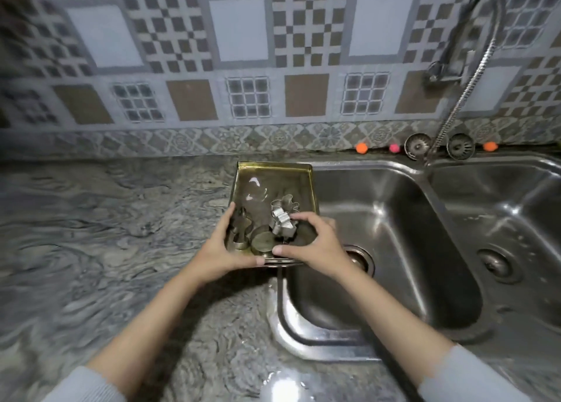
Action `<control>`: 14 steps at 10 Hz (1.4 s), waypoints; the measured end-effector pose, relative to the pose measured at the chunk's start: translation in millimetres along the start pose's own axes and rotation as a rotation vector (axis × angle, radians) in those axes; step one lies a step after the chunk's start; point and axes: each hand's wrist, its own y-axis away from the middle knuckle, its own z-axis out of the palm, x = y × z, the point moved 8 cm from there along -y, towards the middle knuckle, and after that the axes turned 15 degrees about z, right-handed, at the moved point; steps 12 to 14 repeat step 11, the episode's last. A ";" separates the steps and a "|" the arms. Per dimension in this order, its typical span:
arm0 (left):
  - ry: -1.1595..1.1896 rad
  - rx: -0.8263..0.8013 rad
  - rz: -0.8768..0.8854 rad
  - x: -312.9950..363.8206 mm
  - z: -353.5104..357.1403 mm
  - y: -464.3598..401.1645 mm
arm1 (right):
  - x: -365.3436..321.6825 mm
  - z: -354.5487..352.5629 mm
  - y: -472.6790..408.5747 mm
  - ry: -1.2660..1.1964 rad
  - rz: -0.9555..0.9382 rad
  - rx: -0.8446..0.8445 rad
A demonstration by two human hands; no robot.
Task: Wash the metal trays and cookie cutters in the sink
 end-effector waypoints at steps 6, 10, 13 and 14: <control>-0.060 -0.095 -0.161 -69.1 -109.5 -92.0 | -48.7 93.2 -125.5 0.036 0.055 0.056; -0.150 -0.093 -0.150 -55.0 -105.7 -123.1 | -79.9 69.3 -131.1 0.138 0.004 0.069; -0.237 -0.009 -0.127 -41.6 -111.9 -92.6 | -123.9 8.7 -80.0 -0.175 -0.333 0.381; -0.237 -0.009 -0.127 -41.6 -111.9 -92.6 | -123.9 8.7 -80.0 -0.175 -0.333 0.381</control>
